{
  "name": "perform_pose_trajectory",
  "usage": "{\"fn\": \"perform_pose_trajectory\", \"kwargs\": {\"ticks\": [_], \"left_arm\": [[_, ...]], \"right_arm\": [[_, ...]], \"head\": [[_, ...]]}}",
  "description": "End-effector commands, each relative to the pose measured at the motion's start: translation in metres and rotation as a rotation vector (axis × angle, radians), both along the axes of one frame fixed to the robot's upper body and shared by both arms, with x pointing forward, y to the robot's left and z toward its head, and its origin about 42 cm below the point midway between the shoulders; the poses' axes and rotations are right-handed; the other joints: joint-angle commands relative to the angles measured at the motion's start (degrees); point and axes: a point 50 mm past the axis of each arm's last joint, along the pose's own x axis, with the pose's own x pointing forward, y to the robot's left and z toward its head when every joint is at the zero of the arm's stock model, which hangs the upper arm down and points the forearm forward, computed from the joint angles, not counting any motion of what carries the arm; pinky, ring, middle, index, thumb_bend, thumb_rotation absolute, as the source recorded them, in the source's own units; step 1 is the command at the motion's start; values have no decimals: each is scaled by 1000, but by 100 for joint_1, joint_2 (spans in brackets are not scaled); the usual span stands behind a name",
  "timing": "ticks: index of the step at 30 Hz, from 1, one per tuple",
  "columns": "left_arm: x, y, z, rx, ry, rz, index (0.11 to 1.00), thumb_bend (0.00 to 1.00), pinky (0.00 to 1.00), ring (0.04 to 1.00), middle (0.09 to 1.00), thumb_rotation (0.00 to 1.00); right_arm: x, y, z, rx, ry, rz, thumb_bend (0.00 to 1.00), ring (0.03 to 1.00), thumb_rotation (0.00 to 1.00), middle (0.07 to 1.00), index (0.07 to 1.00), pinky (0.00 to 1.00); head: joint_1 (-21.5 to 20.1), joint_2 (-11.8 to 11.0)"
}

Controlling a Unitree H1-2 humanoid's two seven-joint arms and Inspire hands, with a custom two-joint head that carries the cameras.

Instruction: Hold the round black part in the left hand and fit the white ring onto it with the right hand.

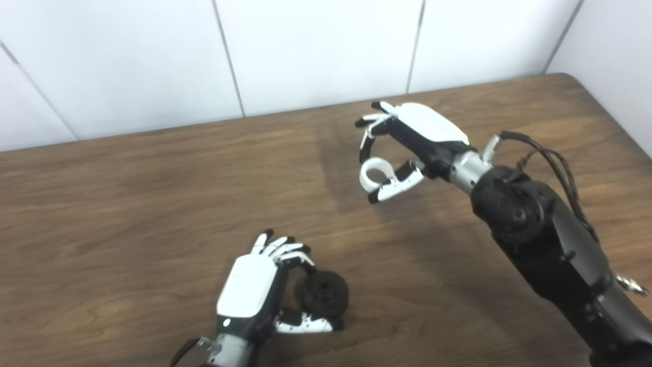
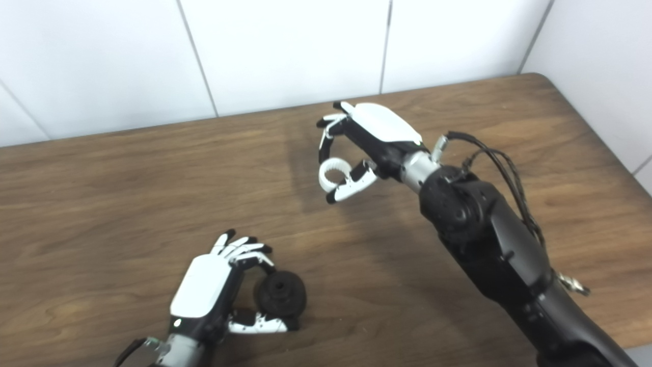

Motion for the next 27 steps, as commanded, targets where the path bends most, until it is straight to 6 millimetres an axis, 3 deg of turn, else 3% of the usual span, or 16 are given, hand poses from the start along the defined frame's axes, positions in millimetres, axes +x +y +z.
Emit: {"fn": "perform_pose_trajectory", "kwargs": {"ticks": [1,20,27], "left_arm": [[-5,-7,-6,21,38,-22,485,521,999,872,769,47],[-2,-19,-4,18,37,-13,486,521,1000,885,777,47],[-1,-19,-2,7,40,-11,486,521,1000,885,778,47]], "right_arm": [[-8,7,19,-7,-91,54,524,982,129,854,483,1000],[-68,47,33,23,-49,293,524,999,131,845,482,1000],[-76,51,30,2,-17,326,523,1000,130,845,482,1000]], "head": [[96,10],[363,108],[371,156]]}}
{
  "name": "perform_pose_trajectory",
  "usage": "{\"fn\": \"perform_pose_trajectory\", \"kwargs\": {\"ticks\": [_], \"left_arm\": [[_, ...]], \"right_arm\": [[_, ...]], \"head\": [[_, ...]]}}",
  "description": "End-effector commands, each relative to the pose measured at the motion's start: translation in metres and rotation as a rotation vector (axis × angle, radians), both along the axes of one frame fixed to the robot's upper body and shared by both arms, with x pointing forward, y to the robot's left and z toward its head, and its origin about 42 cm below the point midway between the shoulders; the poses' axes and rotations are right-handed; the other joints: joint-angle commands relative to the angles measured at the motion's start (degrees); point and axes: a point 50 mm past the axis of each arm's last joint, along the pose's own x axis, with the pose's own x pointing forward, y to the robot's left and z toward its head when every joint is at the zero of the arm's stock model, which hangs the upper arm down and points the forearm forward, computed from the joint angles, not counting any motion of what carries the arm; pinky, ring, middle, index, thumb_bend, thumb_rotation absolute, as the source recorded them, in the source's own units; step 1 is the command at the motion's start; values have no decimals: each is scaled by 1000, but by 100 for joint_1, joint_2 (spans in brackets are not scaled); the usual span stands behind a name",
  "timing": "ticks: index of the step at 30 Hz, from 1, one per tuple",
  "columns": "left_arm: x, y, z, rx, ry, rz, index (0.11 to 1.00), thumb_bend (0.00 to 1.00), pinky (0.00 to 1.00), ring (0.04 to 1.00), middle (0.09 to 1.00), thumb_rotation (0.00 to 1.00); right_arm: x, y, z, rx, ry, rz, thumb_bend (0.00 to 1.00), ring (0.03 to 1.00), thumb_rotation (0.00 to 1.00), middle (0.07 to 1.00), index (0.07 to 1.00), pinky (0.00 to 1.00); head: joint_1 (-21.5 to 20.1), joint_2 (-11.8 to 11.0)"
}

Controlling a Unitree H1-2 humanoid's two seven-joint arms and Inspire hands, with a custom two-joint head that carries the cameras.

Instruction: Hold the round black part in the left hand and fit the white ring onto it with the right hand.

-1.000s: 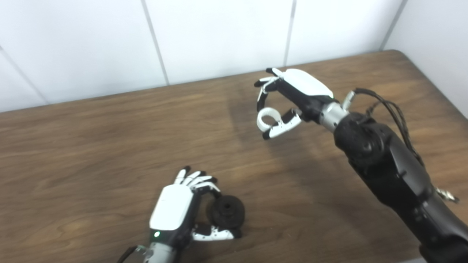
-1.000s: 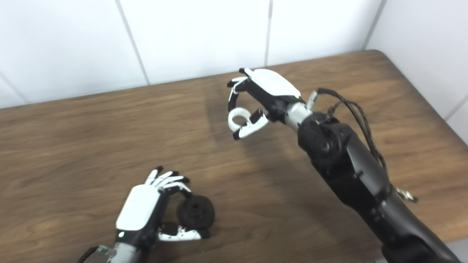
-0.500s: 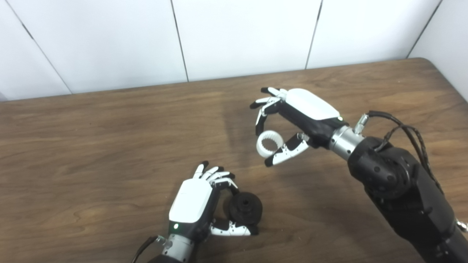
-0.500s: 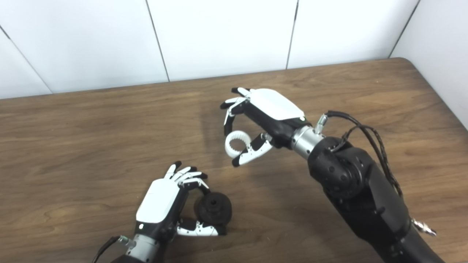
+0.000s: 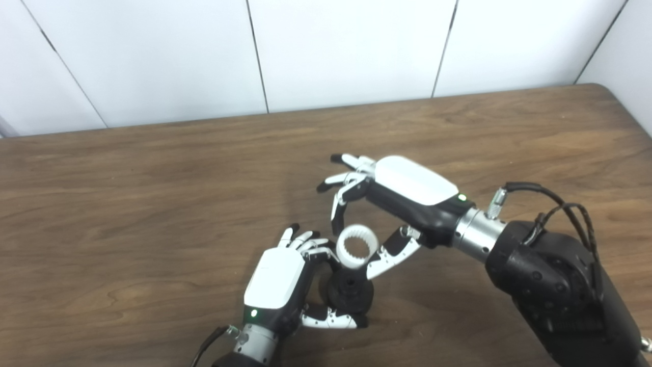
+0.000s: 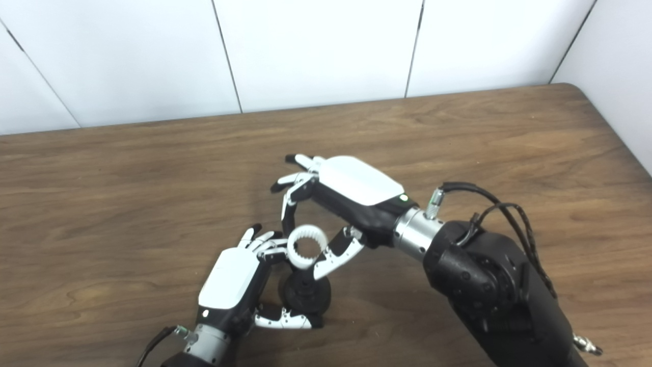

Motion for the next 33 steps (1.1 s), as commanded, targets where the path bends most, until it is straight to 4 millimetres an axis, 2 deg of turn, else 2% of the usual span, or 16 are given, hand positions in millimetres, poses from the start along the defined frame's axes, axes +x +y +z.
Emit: {"fn": "perform_pose_trajectory", "kwargs": {"ticks": [1,8,19,33], "left_arm": [[-1,-4,-3,12,31,-23,486,521,1000,885,778,47],[0,-4,-1,18,21,-22,486,521,1000,882,775,47],[-1,-3,0,20,19,-21,486,521,1000,880,772,47],[-1,-1,1,19,17,-22,486,521,1000,880,769,47]], "right_arm": [[-2,-1,9,5,-51,2,523,1000,130,845,482,1000],[-4,-2,-2,-16,-22,6,523,984,129,842,483,1000],[7,-5,-14,-26,10,-11,522,1000,128,851,483,1000],[7,6,-28,-41,18,9,522,989,128,847,484,1000]], "head": [[7,24],[-28,77],[-61,127],[-96,168]]}}
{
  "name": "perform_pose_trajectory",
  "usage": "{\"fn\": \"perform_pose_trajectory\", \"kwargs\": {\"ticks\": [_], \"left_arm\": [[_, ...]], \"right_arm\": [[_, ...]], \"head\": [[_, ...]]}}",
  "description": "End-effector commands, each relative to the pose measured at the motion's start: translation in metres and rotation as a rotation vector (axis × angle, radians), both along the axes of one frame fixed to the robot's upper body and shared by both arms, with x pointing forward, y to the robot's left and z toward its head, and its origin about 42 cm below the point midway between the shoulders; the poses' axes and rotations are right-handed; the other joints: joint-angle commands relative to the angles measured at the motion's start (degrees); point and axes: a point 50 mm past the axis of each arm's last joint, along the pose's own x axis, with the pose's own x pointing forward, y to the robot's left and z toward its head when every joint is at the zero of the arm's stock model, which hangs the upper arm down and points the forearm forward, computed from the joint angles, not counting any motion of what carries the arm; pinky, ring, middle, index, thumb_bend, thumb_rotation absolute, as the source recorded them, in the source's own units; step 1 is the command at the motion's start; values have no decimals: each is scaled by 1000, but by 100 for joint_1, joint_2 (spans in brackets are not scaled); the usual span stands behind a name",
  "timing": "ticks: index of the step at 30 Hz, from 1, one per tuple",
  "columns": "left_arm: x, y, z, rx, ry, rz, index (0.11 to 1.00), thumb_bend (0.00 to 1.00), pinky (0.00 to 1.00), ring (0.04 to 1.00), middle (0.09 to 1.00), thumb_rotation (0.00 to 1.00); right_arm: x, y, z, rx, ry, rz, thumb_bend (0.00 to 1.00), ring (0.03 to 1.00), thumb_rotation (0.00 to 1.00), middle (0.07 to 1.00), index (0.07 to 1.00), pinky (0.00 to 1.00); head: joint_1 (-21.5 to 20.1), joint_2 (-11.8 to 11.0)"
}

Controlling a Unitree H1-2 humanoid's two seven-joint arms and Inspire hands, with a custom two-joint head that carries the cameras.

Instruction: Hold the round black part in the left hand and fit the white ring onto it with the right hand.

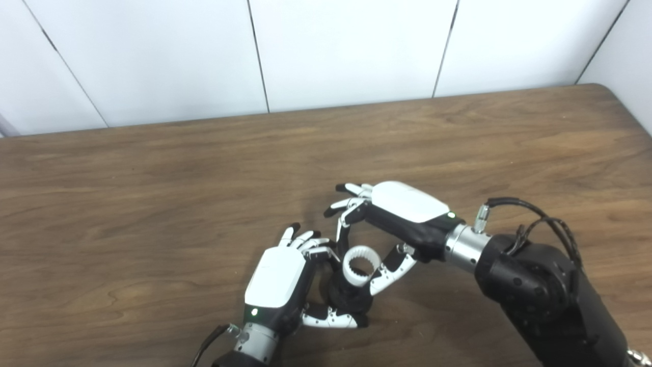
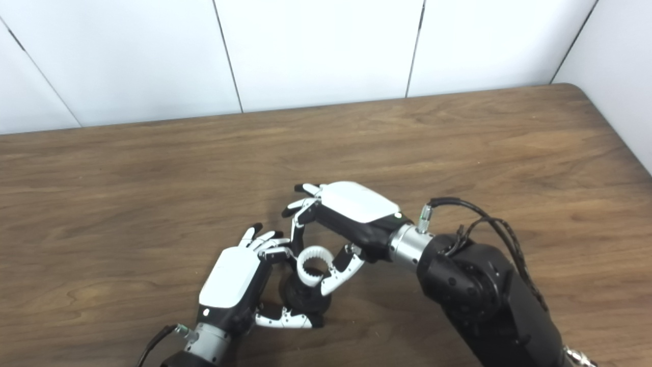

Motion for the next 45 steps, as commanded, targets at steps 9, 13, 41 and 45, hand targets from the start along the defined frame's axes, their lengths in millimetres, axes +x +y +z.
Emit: {"fn": "perform_pose_trajectory", "kwargs": {"ticks": [9,13,41,45], "left_arm": [[-1,-1,2,16,22,-19,486,521,1000,880,774,47],[-1,-1,2,19,23,-18,487,521,1000,882,776,47],[-1,-2,15,27,23,-31,486,521,1000,886,777,48],[-1,-2,17,29,21,-32,486,521,1000,884,775,48]], "right_arm": [[-6,10,7,11,-52,50,522,998,128,846,483,1000],[-8,11,6,6,-45,53,522,996,128,846,483,1000],[-7,11,7,6,-19,36,522,999,128,851,483,1000],[-6,11,7,7,-13,31,522,1000,128,855,484,1000]], "head": [[-17,42],[15,82],[234,513],[261,565]]}}
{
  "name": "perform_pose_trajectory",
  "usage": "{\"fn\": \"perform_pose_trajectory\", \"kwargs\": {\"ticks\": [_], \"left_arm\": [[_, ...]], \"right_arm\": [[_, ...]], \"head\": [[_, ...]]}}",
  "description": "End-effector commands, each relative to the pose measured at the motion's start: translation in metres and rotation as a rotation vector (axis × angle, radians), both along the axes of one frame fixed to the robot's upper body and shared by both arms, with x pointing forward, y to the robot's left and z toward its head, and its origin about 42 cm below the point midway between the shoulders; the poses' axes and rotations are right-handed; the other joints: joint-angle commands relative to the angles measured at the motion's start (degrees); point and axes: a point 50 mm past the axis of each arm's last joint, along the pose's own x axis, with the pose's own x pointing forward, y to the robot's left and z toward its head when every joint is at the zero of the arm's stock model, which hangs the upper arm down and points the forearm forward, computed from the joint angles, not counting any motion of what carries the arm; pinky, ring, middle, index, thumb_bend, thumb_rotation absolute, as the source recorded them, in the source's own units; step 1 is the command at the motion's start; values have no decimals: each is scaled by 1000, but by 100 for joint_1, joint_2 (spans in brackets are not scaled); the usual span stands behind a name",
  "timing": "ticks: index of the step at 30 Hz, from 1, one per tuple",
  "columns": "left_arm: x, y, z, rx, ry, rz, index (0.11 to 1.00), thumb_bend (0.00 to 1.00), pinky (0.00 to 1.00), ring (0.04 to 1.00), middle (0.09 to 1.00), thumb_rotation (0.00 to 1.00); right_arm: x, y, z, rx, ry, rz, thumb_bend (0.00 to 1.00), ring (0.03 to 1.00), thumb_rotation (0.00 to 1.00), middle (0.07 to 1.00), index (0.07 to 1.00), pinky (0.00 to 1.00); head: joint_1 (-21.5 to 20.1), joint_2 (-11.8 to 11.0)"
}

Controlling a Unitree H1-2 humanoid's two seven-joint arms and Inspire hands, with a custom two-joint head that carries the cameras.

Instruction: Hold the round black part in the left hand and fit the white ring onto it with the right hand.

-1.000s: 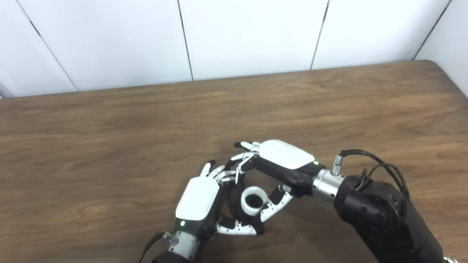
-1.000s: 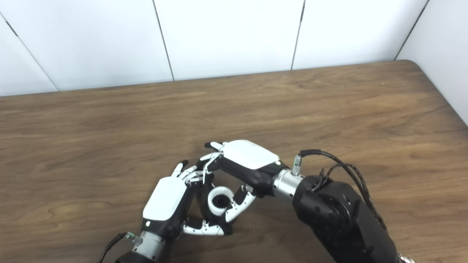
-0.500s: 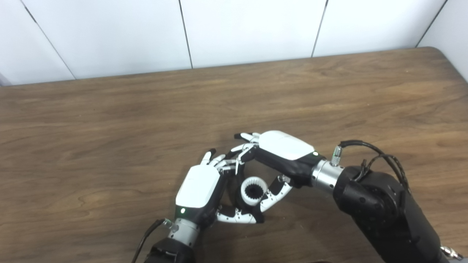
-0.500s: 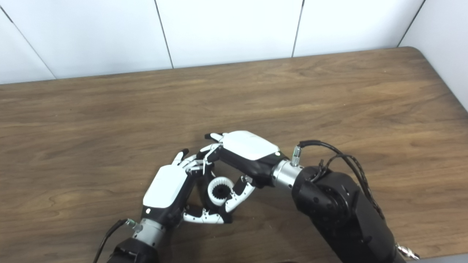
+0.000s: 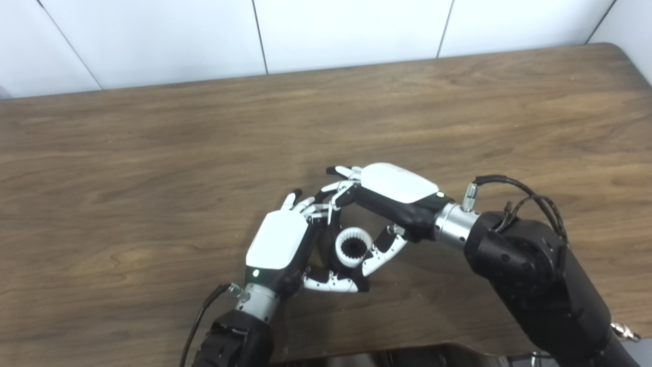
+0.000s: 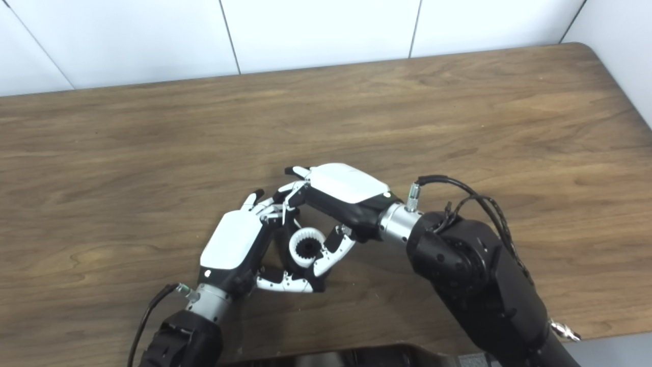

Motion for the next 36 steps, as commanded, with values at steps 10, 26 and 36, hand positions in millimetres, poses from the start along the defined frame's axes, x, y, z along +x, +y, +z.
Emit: {"fn": "perform_pose_trajectory", "kwargs": {"ticks": [10,26,36], "left_arm": [[0,-3,7,10,-14,-20,486,521,1000,887,777,48],[0,-6,7,0,-7,-17,486,521,1000,890,782,48],[1,-6,8,-2,-16,-14,486,521,1000,889,778,48]], "right_arm": [[1,1,14,23,-57,2,522,1000,128,855,484,1000],[3,3,10,27,-47,3,522,1000,127,851,484,1000],[2,2,7,14,-27,-3,522,1000,127,855,484,1000]], "head": [[34,39],[33,14],[-18,15]]}}
